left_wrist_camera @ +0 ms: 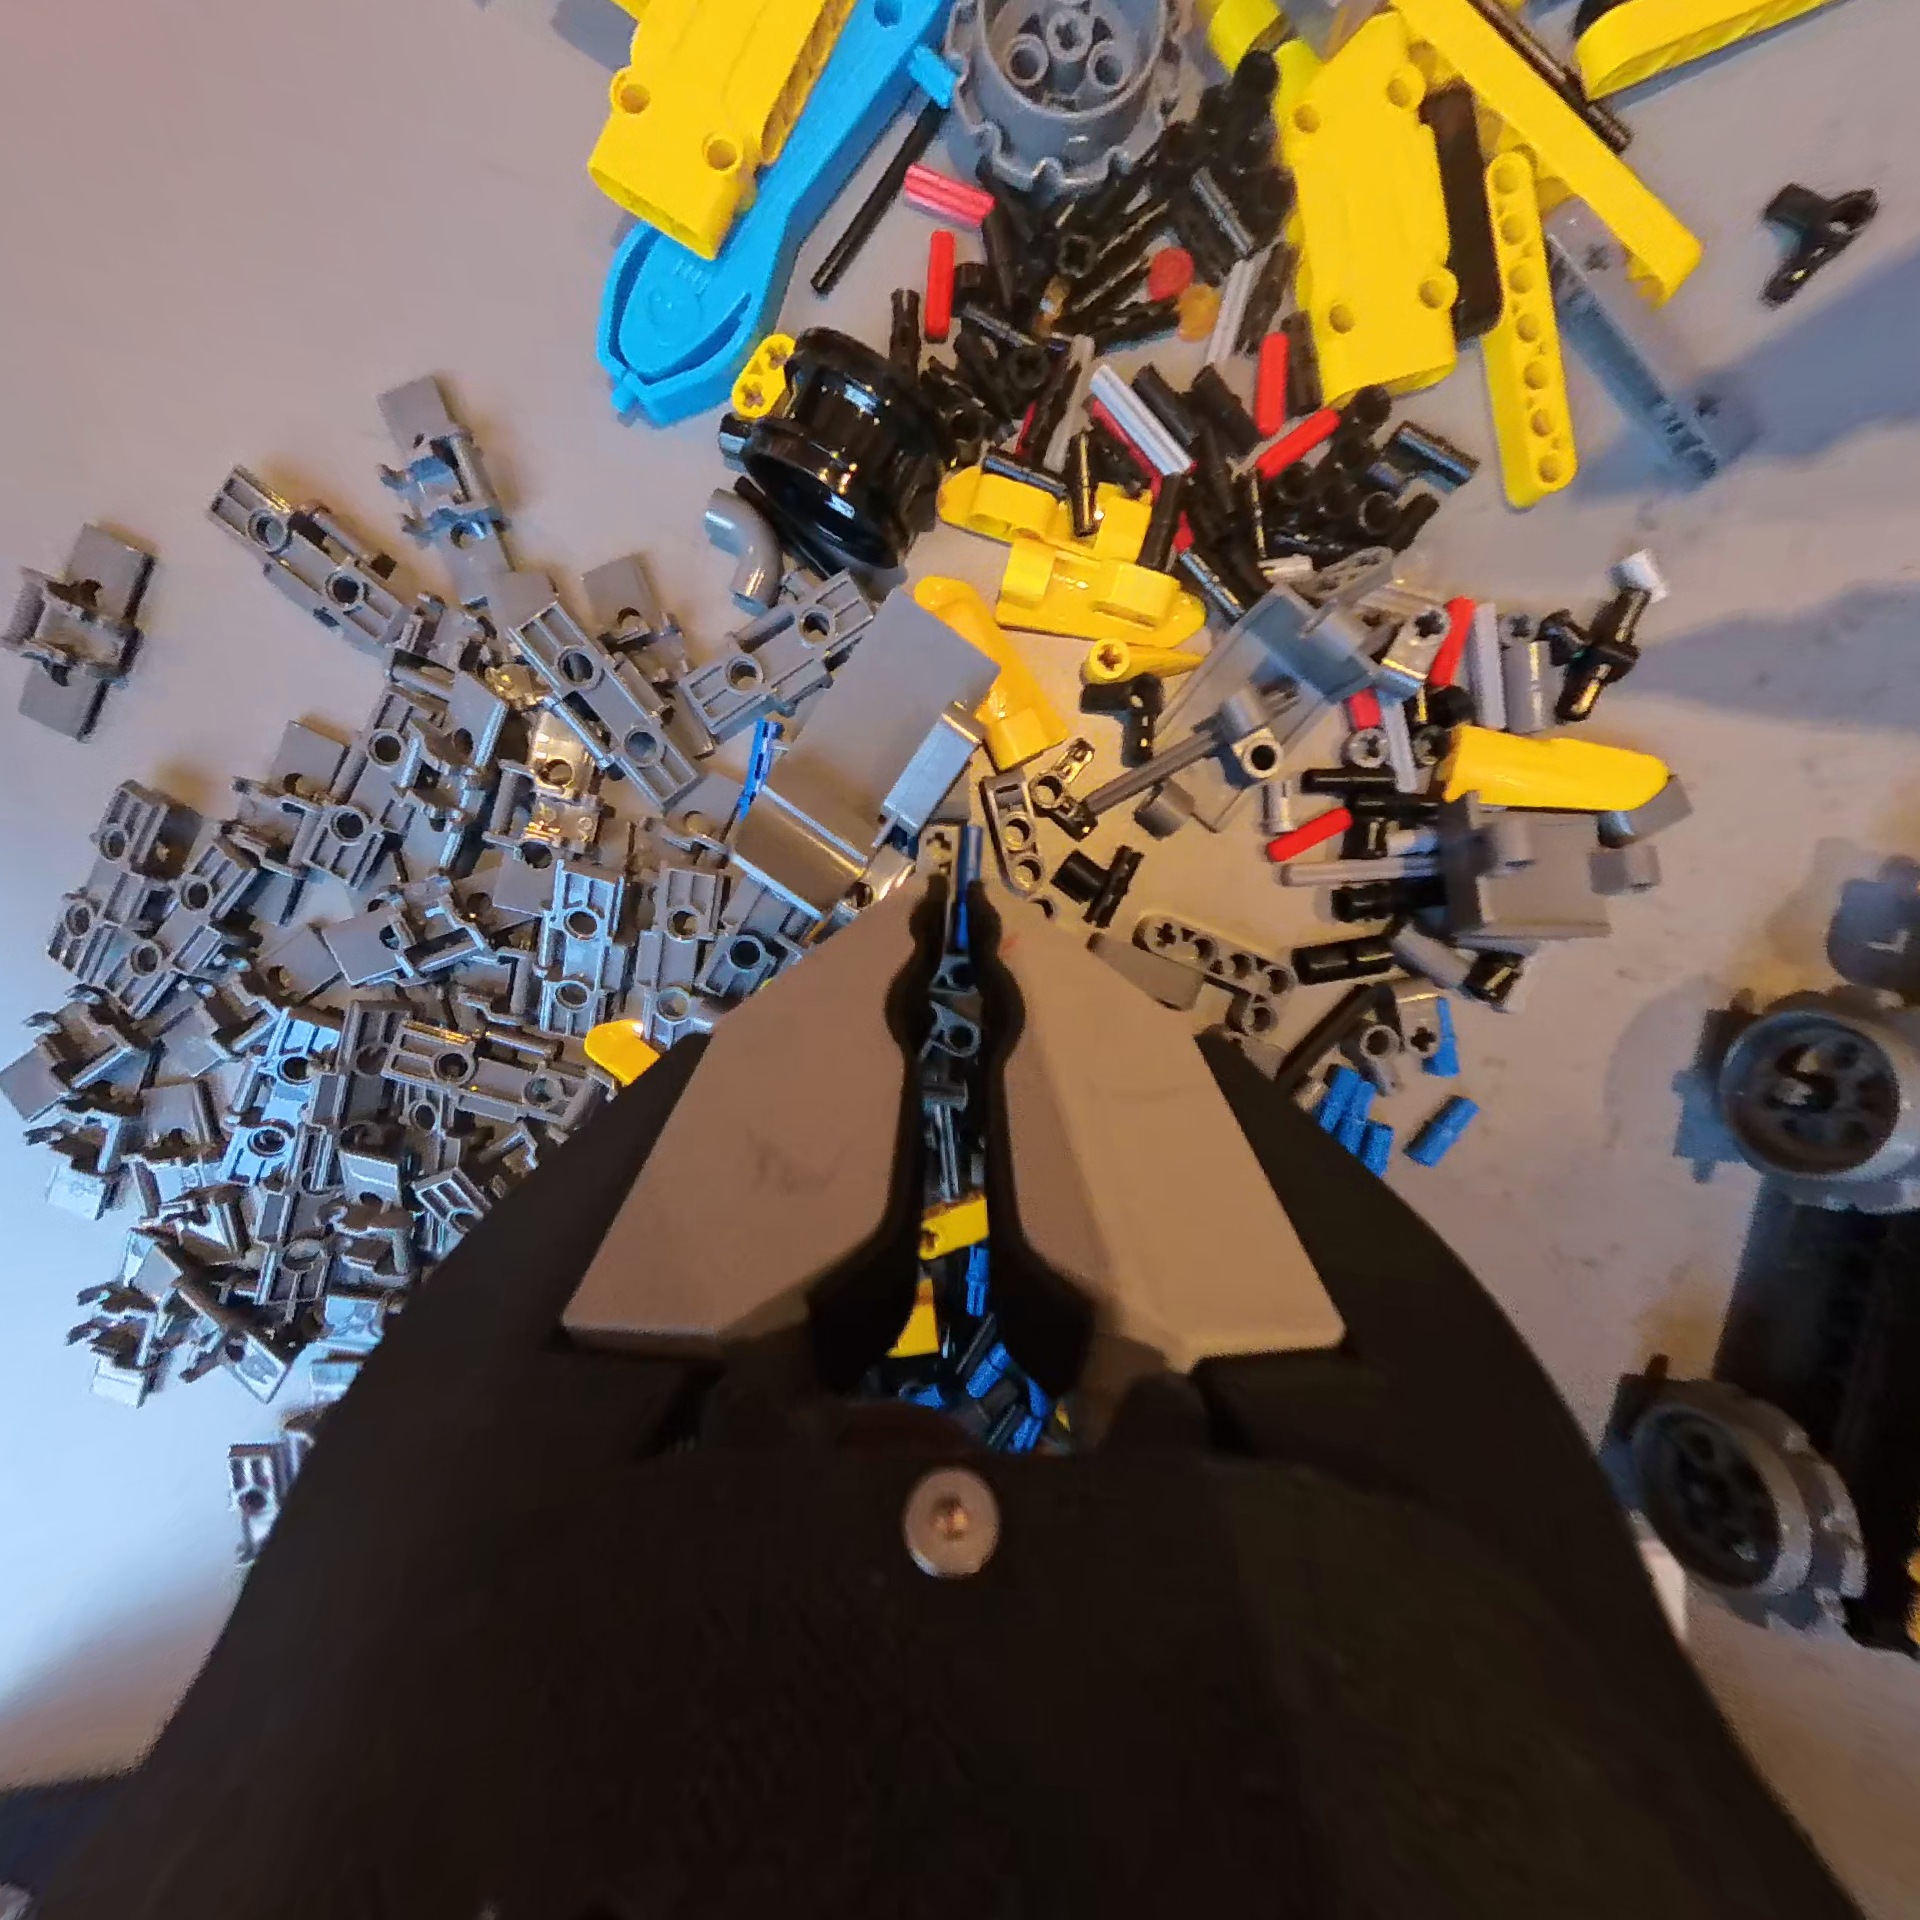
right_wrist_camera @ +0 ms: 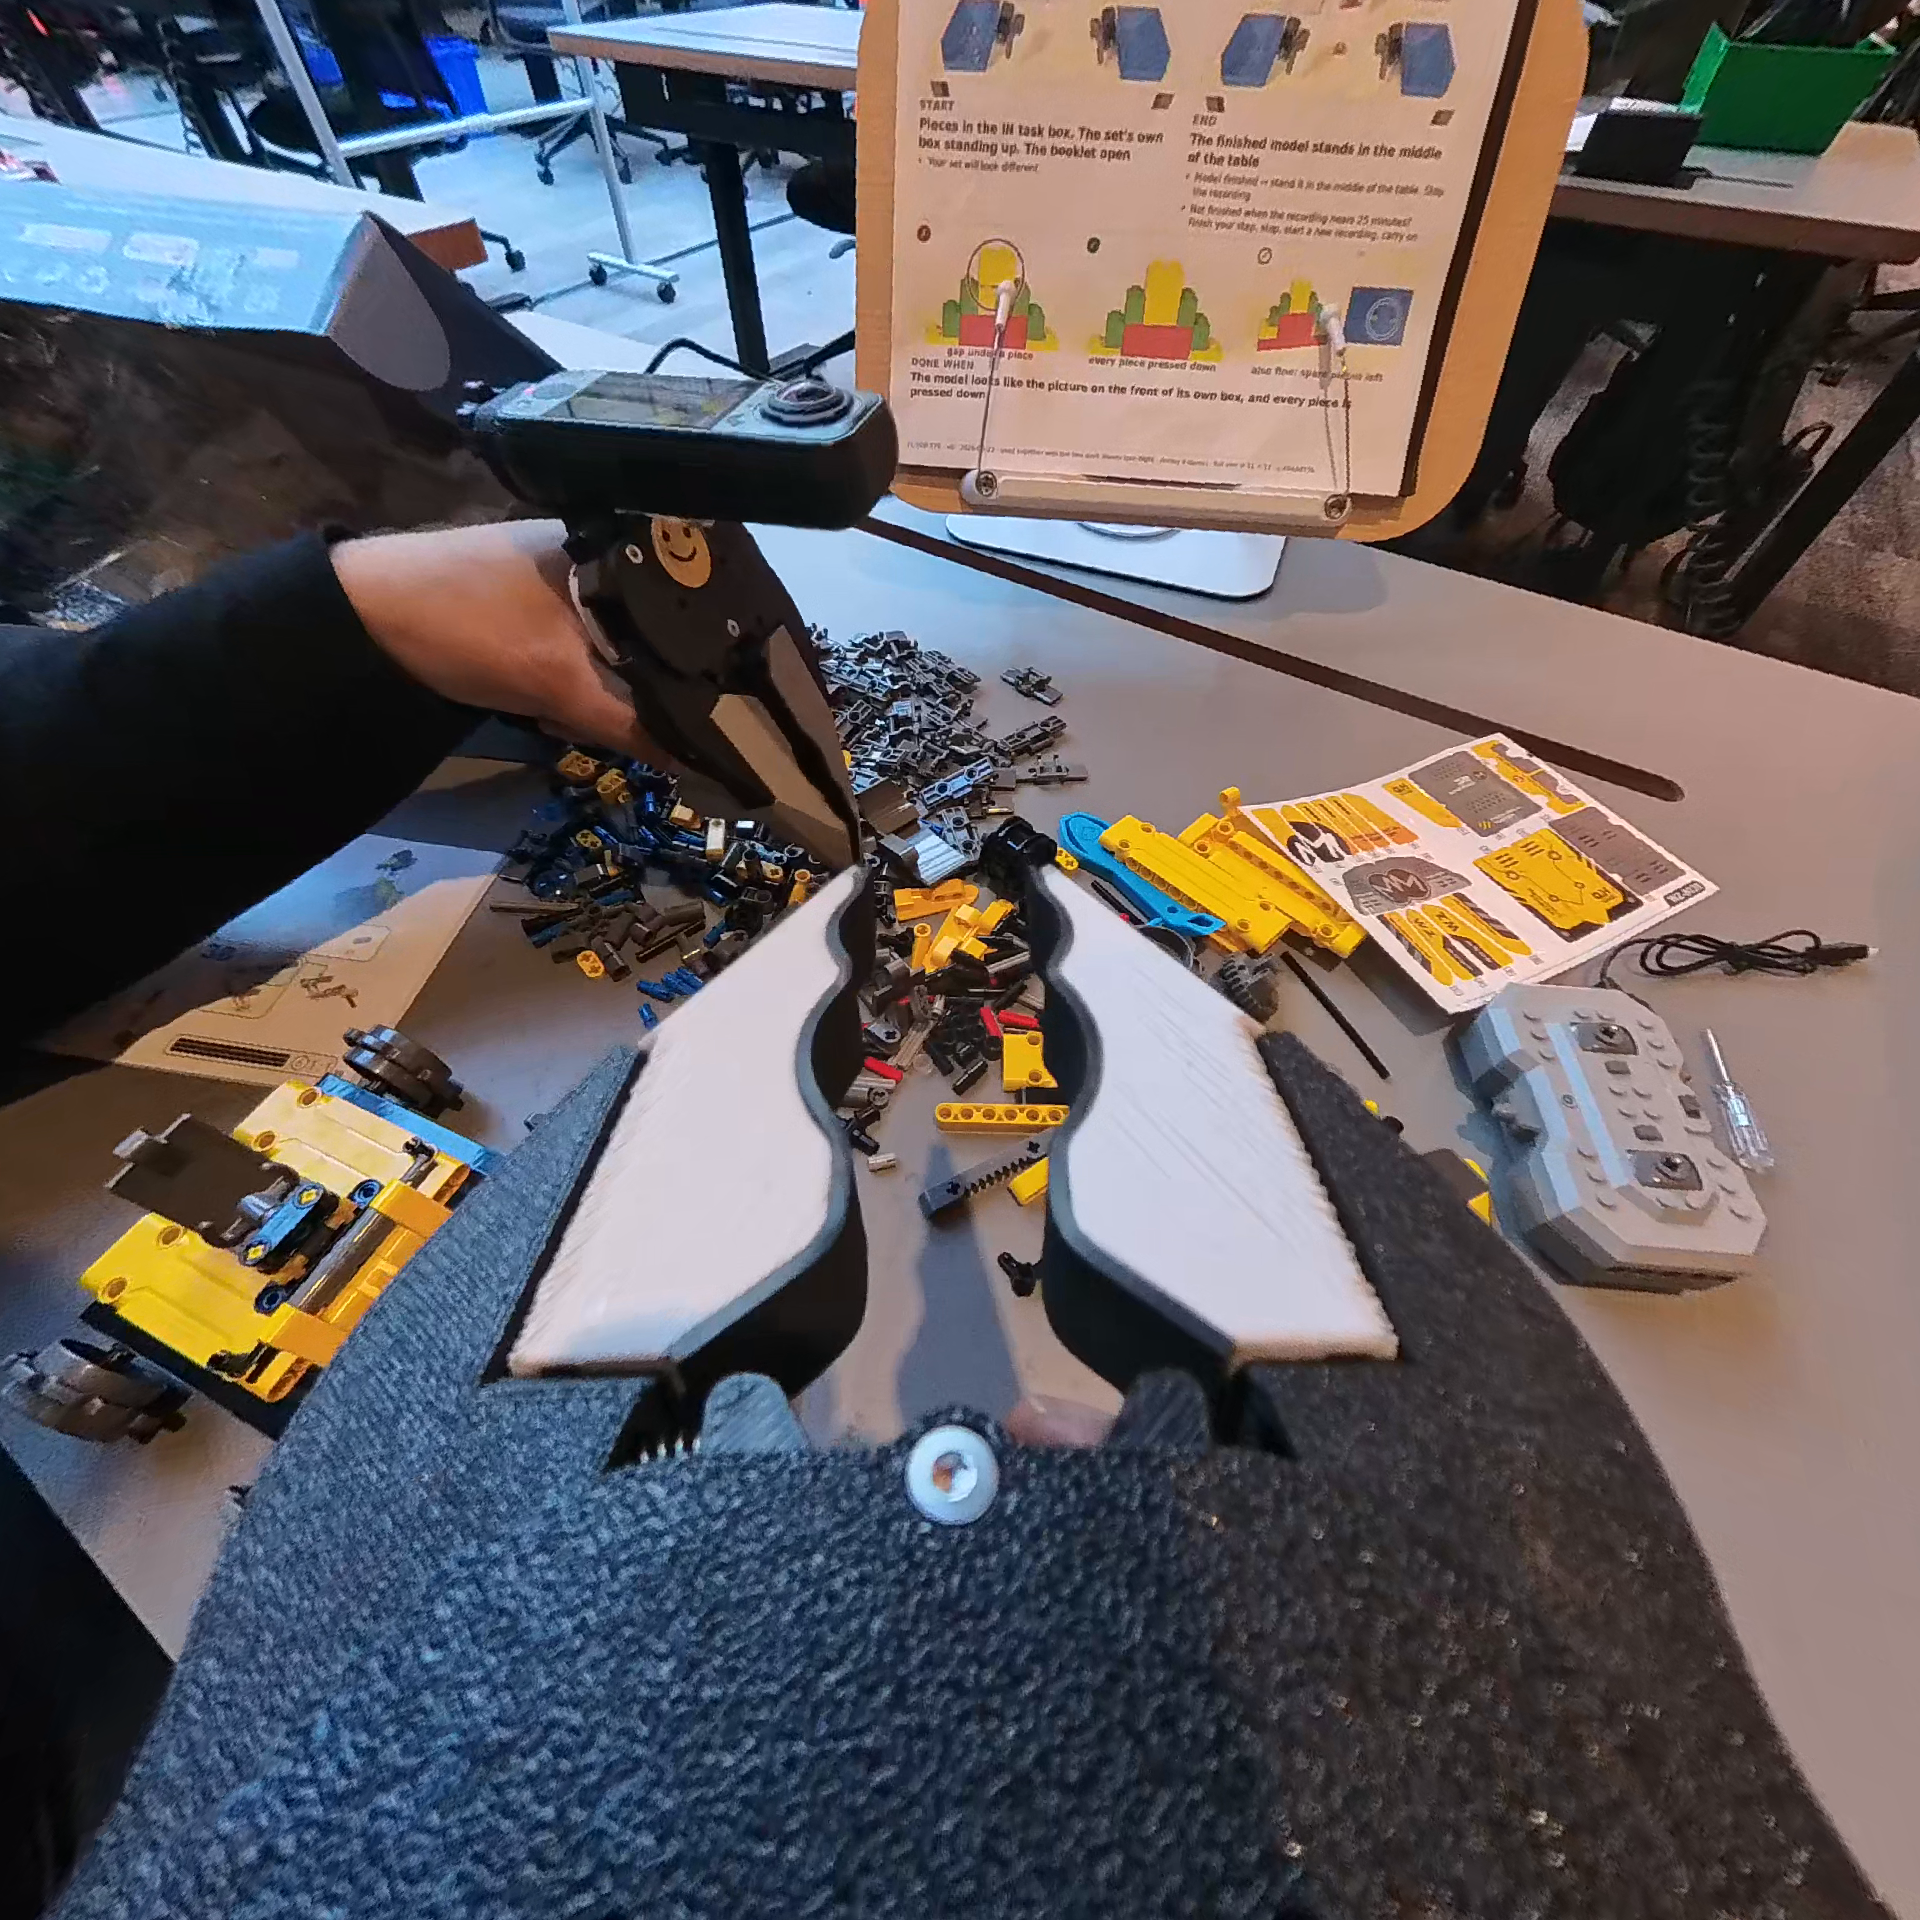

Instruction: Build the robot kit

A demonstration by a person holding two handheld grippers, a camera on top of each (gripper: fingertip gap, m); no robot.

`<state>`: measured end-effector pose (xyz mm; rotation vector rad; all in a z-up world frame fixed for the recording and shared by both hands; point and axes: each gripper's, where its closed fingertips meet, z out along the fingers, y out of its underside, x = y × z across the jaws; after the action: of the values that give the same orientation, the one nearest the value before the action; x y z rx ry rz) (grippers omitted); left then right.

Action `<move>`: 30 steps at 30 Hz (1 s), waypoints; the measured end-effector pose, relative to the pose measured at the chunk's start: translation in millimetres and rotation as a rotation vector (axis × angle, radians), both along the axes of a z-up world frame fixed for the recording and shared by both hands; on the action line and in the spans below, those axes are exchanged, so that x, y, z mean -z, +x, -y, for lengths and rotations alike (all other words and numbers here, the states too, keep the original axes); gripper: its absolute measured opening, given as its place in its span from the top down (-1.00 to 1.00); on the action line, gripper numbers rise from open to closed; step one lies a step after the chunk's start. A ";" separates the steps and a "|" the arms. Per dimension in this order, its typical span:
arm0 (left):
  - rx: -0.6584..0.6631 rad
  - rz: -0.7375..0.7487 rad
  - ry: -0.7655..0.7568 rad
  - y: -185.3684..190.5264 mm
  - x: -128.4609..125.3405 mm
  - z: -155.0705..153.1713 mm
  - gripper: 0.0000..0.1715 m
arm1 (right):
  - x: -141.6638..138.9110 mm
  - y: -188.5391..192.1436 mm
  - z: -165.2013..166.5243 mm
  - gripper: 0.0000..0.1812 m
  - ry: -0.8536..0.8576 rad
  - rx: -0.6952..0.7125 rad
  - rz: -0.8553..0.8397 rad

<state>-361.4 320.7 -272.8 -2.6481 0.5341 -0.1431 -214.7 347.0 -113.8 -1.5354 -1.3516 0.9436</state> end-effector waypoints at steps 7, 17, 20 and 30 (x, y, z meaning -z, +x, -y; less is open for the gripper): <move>0.002 -0.054 -0.015 -5.4 0.0 3.8 0.90 | 0.2 -3.1 6.1 0.69 0.004 -0.017 -0.003; 0.028 -0.101 0.002 -5.5 0.7 1.7 0.84 | -4.1 -3.2 11.9 0.69 0.016 -0.030 -0.013; 0.063 -0.181 0.011 -8.8 -0.5 2.1 0.83 | -6.7 -2.2 12.1 0.69 0.022 -0.029 -0.019; 0.145 -0.211 0.060 -4.4 0.6 -0.6 0.82 | -6.0 -2.2 12.7 0.69 0.023 -0.035 -0.016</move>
<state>-365.8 321.3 -273.4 -2.5802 0.7870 0.1091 -216.8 334.2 -107.9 -1.4882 -1.3770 0.9568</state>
